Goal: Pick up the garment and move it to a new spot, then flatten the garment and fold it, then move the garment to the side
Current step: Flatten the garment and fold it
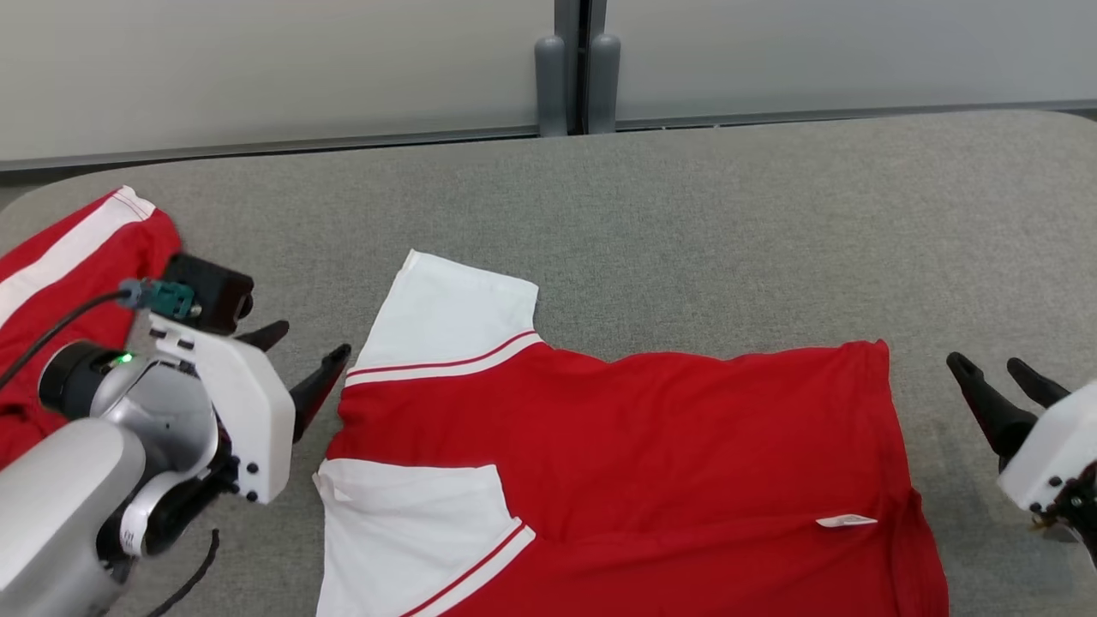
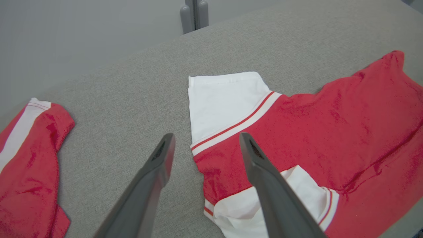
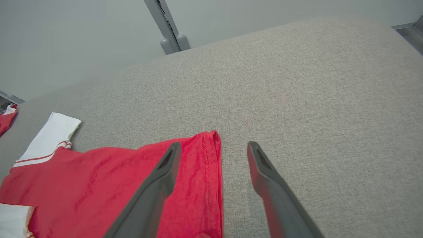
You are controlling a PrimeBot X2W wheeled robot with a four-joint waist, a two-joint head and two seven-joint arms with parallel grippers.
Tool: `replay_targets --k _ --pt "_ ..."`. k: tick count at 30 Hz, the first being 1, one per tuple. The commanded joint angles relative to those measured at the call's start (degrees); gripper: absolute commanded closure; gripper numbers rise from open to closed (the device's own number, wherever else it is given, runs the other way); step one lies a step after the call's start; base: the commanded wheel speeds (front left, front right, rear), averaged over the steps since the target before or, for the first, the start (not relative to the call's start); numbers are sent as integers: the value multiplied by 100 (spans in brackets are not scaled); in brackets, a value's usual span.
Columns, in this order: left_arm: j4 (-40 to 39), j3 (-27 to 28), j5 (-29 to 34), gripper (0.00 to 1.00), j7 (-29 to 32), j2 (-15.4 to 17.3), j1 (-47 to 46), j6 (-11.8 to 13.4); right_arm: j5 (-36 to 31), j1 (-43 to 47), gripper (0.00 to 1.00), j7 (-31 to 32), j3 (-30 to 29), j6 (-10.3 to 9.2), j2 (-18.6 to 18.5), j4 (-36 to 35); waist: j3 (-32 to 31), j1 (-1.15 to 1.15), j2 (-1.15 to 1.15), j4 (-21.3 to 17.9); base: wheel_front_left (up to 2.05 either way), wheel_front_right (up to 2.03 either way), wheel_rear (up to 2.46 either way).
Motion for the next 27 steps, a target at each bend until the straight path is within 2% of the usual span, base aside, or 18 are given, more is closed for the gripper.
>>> replay_targets --k 1,9,17,27 --pt "208 -27 27 0 49 -87 -187 -113 -28 -191 0 -49 60 2 -22 153 166 0 0 -49 0 0 0" --pt "1653 -209 90 0 332 -755 -1245 -887 169 -1210 0 -186 621 2 -121 1255 771 0 0 -99 0 0 0" --pt "2754 -269 93 0 458 -1245 -2086 -1398 396 -1926 0 -322 1192 2 -88 2063 1222 0 0 -189 0 0 0" --pt "3563 -395 -50 0 573 -1550 -2537 -1696 676 -2308 0 -371 1890 2 -90 2393 1500 0 0 -376 0 0 0"
